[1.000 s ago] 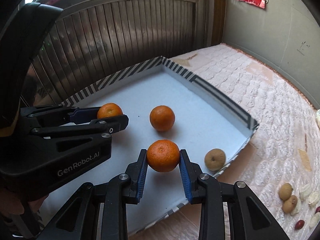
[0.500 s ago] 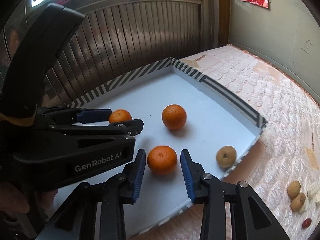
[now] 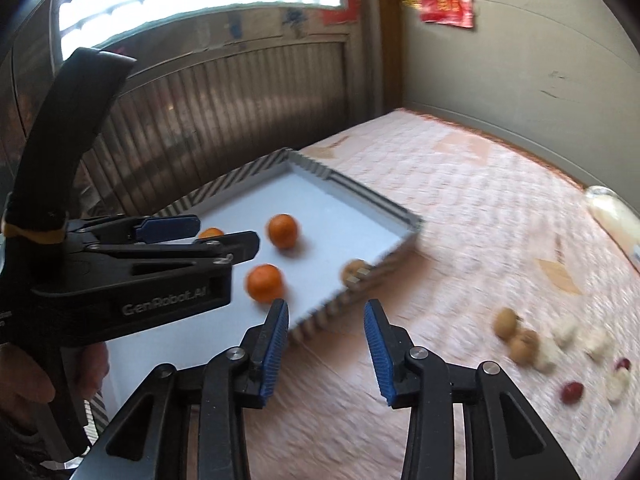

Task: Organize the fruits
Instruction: 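Open both tools to drop the oranges into the tray, then move both open tools back over the remaining fruit, then grasp a red date with the right tool, then grasp a small brown round fruit with the left tool while the right tool holds the date, then carry the brown fruit and red date in both tools over the white tray, then open the left tool to drop the brown fruit while the right tool drops the date, then move both open tools back over the remaining items on the bed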

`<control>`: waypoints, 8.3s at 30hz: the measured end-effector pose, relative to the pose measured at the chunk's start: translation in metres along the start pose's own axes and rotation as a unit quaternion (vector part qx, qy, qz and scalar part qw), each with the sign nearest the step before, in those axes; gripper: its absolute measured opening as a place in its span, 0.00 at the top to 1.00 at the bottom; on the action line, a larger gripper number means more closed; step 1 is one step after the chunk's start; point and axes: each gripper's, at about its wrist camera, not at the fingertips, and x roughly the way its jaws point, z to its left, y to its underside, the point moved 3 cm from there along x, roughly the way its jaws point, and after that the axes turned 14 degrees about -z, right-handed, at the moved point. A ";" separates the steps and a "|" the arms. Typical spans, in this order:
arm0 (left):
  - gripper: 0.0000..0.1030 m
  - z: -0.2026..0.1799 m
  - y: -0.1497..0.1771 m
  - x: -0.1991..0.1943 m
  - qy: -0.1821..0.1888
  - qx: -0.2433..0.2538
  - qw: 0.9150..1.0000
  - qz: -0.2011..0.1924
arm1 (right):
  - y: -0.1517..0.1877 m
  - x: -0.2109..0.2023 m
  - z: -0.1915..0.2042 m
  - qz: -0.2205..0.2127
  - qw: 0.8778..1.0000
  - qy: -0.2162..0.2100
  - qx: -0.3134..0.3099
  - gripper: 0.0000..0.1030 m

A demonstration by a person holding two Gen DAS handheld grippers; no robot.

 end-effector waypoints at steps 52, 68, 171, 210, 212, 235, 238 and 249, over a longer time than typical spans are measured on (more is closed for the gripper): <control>0.40 -0.188 0.025 0.057 0.142 0.083 0.983 0.080 | 0.071 -0.053 -0.197 0.046 0.974 0.189 0.118 0.73; 0.44 -0.213 0.024 0.075 0.166 0.123 0.977 0.061 | 0.073 -0.055 -0.203 0.041 0.973 0.187 0.129 0.73; 0.77 0.026 0.015 -0.015 -0.016 0.029 0.999 -0.033 | -0.001 -0.004 0.014 0.015 1.000 0.021 -0.013 0.73; 0.47 0.074 0.029 0.010 -0.060 -0.010 0.998 0.027 | 0.006 0.051 0.071 0.054 0.995 -0.067 -0.043 0.66; 0.47 0.066 0.028 0.007 -0.058 -0.004 0.998 0.023 | 0.005 0.044 0.065 0.049 0.996 -0.062 -0.037 0.65; 0.46 -0.093 0.009 -0.001 0.072 0.076 0.995 0.007 | 0.041 -0.058 -0.085 0.025 0.993 0.100 0.049 0.61; 0.46 -0.112 0.011 0.008 0.088 0.081 0.993 0.021 | 0.050 -0.074 -0.111 0.029 0.990 0.120 0.073 0.61; 0.46 -0.150 0.007 0.026 0.102 0.091 0.990 0.035 | 0.060 -0.058 -0.158 0.034 0.983 0.139 0.114 0.61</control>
